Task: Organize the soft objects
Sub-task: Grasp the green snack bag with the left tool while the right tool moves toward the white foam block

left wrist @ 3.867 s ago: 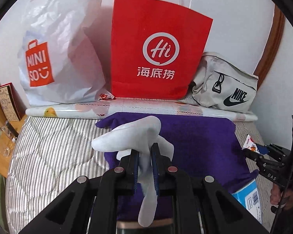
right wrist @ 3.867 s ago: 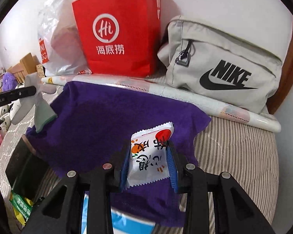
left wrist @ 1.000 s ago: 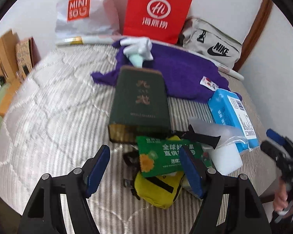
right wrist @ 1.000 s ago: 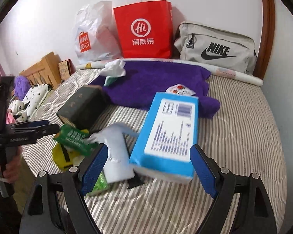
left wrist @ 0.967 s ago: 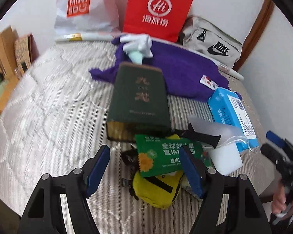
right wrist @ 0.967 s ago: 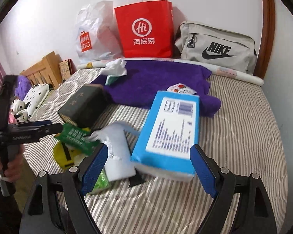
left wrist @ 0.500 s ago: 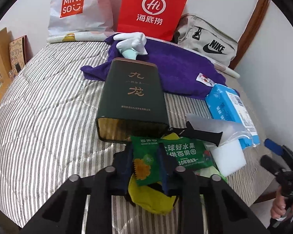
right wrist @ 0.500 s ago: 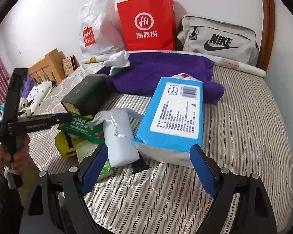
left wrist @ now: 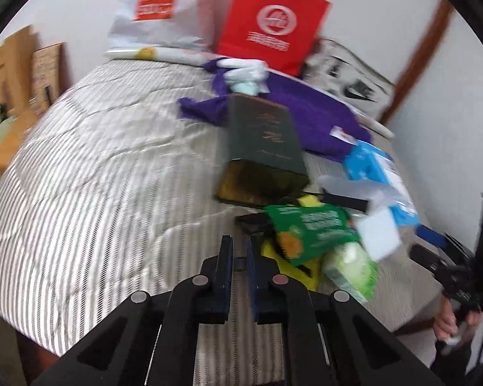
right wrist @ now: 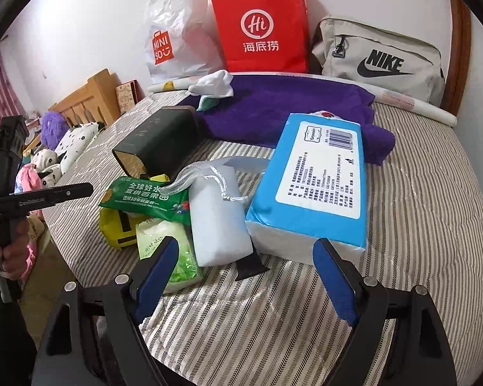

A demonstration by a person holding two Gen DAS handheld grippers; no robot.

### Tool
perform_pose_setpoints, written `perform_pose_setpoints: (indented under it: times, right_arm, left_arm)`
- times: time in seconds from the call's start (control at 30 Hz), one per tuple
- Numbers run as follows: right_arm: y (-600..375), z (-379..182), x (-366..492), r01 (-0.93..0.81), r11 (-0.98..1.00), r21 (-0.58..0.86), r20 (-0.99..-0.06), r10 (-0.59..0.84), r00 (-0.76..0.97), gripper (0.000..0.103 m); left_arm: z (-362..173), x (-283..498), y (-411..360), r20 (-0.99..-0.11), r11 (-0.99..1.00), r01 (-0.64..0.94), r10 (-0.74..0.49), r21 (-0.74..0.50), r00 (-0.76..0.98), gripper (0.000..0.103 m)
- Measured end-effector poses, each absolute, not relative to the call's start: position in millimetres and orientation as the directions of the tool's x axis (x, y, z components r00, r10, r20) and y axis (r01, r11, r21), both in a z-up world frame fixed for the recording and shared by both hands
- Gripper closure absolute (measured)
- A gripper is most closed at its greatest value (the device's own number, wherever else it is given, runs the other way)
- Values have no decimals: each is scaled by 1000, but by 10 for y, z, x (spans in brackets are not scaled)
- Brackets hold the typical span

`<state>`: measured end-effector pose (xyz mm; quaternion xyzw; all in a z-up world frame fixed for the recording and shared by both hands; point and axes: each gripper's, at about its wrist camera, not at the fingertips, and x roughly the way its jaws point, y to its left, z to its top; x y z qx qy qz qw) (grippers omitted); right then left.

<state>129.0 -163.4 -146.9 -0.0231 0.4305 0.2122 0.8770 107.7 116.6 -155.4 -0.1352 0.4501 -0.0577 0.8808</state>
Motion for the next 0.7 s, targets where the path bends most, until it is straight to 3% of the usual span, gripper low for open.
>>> perform_pose_setpoints:
  times: [0.13,0.2,0.27,0.47,0.7]
  right_arm:
    - [-1648,-1465,1281,-387,909,154,-766,358,535,18]
    - [-1664,-1472,1278,-384,909,160,-766,360,533,18]
    - [-1683,-1486,1276,-378,911,165,-770,358,528,18]
    - [-1772,-1534,1308,-365,912,188,-775,366,516,18]
    - [-1864,-1614,1357,-341,907,249,-773,398,495,18]
  left_arm:
    - [-1456,1184,961,-766,961,52,-248,-271,593,86]
    - [-1432,1258,840,-765,960,90,-267,-267,586,78]
    - [-1410,1314,723,-763,956,127,-288,-264,579,62]
    - [-1324,1363,402,-748,948,266,-304,-175,590,42]
    - [-1494,1536,290,-808,933,344,-278,-101,519,41]
